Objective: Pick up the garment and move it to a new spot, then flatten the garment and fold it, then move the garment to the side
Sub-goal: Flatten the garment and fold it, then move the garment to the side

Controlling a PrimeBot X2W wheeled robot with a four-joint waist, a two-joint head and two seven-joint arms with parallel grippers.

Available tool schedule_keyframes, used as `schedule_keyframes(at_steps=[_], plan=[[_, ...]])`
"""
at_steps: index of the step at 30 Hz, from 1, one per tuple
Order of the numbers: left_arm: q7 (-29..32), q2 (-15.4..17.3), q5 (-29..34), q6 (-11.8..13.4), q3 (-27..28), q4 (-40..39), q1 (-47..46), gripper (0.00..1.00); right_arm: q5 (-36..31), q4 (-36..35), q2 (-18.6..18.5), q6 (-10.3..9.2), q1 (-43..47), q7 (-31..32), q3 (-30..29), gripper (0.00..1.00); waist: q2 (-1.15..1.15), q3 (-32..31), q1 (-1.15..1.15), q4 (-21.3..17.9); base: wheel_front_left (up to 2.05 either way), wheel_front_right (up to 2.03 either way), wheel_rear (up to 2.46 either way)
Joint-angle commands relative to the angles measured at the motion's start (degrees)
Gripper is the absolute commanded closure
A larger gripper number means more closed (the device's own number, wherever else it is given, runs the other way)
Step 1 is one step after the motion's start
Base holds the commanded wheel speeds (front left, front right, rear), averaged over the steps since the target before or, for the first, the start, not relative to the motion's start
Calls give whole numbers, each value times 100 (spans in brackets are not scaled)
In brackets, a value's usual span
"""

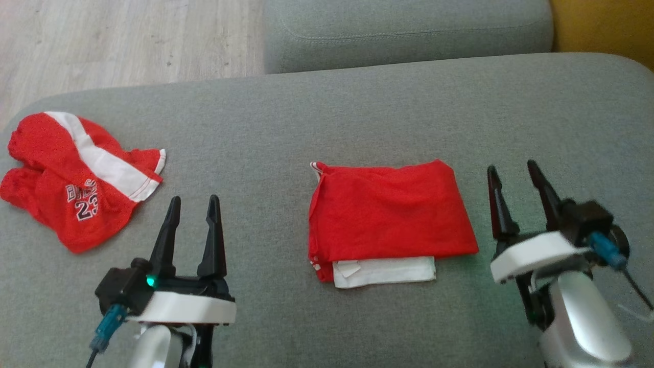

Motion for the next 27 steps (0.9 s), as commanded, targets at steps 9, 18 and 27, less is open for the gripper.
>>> schedule_keyframes(at_steps=[9, 18, 27], plan=[[-29, -2, 246, 9, 147, -226, 8, 0, -447, -810, 331, 39, 553, -62, -300, 0, 0, -43, 0, -99, 0, 0, 0], [-29, -10, 290, 9, 160, -225, 11, 0, -472, -898, 372, 39, 613, -62, -315, 0, 0, -28, 0, -37, 0, 0, 0], [-29, -13, 290, 9, 121, -233, 7, 0, -454, -888, 375, 39, 592, -62, -335, 0, 0, 41, 0, 13, 0, 0, 0]])
